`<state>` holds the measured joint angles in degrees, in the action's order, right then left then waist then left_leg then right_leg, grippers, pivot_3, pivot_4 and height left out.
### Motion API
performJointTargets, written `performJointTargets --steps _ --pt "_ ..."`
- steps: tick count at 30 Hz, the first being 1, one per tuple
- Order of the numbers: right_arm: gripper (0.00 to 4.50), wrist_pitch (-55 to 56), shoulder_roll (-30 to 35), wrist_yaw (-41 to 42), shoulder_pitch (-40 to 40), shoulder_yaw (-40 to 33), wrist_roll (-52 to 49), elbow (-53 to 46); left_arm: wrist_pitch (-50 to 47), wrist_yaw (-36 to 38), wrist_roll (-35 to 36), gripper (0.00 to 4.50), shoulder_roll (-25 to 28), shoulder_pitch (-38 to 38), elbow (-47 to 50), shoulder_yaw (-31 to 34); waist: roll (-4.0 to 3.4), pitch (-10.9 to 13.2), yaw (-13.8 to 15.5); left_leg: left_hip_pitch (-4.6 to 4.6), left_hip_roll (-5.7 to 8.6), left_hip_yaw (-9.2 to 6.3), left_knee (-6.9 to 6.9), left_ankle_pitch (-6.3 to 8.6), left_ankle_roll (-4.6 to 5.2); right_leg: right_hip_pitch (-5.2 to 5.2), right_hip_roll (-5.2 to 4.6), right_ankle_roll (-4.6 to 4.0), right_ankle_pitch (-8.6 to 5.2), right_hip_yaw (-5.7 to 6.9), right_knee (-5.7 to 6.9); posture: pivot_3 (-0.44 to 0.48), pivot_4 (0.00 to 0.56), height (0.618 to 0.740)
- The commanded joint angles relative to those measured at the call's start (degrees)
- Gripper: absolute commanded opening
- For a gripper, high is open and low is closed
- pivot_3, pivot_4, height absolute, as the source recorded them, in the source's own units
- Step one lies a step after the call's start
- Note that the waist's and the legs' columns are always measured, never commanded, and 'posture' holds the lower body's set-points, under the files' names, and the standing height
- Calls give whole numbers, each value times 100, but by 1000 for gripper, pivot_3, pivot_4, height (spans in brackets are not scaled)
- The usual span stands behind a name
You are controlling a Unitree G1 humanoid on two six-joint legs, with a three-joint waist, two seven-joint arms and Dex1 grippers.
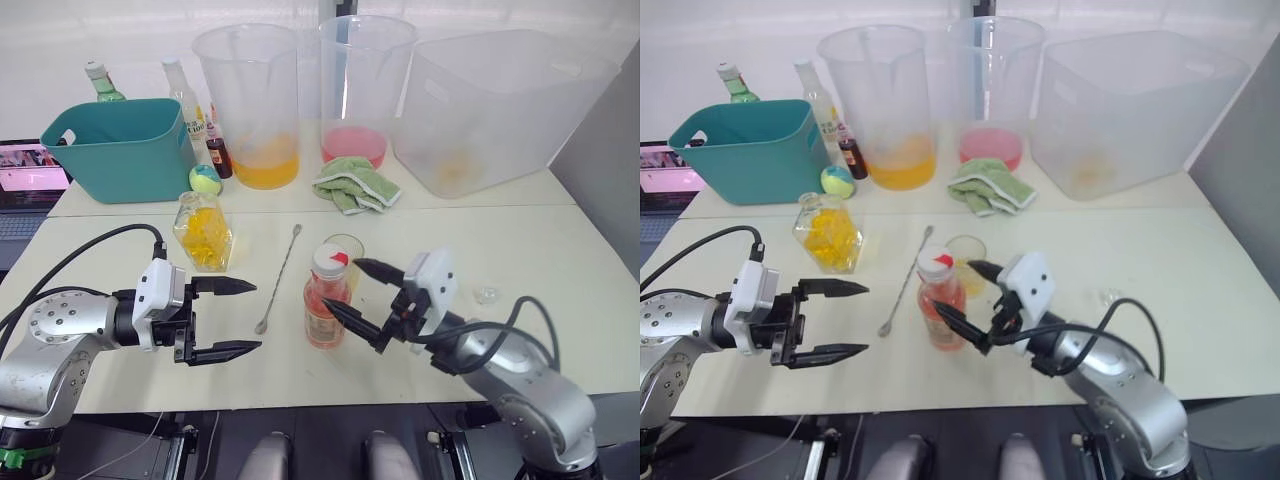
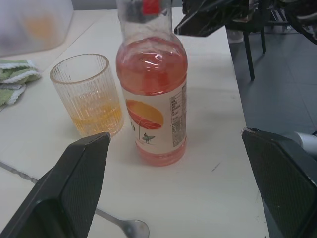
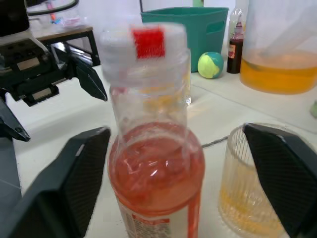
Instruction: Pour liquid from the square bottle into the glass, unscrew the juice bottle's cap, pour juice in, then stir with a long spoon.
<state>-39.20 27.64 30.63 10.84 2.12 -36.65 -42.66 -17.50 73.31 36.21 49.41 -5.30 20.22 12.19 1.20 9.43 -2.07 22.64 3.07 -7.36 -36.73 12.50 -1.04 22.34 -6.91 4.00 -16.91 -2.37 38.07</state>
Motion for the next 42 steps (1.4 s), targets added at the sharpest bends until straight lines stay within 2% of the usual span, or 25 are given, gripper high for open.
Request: performJointTargets --steps 1,4,6,9,13,19,21,27,29,33,36,42 --pt "4470 94 525 1091 541 -272 -444 579 34 20 88 4500 24 -29 59 67 1 0 -10 0 0 4 0 0 0 -1 0 0 0 -2 -2 0 150 738" --pt "4470 213 841 2201 1180 -142 -618 1456 21 -3 103 4500 18 -18 89 84 -1 1 -8 -2 -3 2 0 1 1 -2 2 0 0 2 -2 0 150 738" --pt "4470 393 844 3053 1832 121 -546 2324 13 -19 112 4500 32 6 123 119 -2 2 -36 -3 -4 4 1 1 2 -4 3 0 0 1 -3 0 150 738" --pt "4470 753 683 3871 2575 521 -214 3343 -48 -69 141 4500 83 31 206 193 -2 2 -50 -7 -6 7 1 1 2 -4 4 0 0 -1 -2 0 150 738" --pt "4470 1272 426 4505 3083 887 250 4230 -85 -112 176 4500 148 147 309 323 -1 2 -34 0 -11 2 2 3 2 1 9 -1 0 0 -4 0 150 738" --pt "4470 1408 187 5112 3375 1006 302 4586 -139 -199 215 4500 184 302 433 477 -2 2 -32 24 -5 -1 -2 3 1 29 1 -2 1 -2 0 0 150 738" --pt "3957 1417 133 5159 3413 977 316 4640 -146 -223 216 4500 183 329 464 490 -2 2 -27 25 -5 -2 -2 3 0 32 1 -2 1 -2 0 0 150 738" --pt "1923 1203 112 5146 3352 771 120 4421 -131 -265 208 4500 181 410 509 503 -2 2 -27 27 -4 -2 -2 4 -2 37 1 -3 1 -4 2 0 150 738" --pt "1385 1124 157 5053 3226 689 43 4191 -116 -260 189 4500 172 395 495 474 -2 2 -19 32 -4 -2 -1 4 -2 43 1 -3 1 -4 3 0 150 738" --pt "1202 814 134 4479 2903 401 -183 3503 -112 -270 186 4500 149 352 486 424 -2 2 -17 68 -3 -6 -7 3 -5 80 0 -4 3 -7 11 0 150 738" --pt "1201 399 125 3410 2274 172 -247 2284 -76 -269 166 4500 107 357 474 374 -3 2 -15 69 -3 -10 -6 2 -6 85 0 -5 3 -7 18 0 150 738" --pt "1201 258 0 1894 1566 163 165 980 -60 -260 177 4500 60 404 474 340 -2 2 -10 67 0 -9 -5 2 -6 84 -3 -5 3 -9 23 0 150 738"
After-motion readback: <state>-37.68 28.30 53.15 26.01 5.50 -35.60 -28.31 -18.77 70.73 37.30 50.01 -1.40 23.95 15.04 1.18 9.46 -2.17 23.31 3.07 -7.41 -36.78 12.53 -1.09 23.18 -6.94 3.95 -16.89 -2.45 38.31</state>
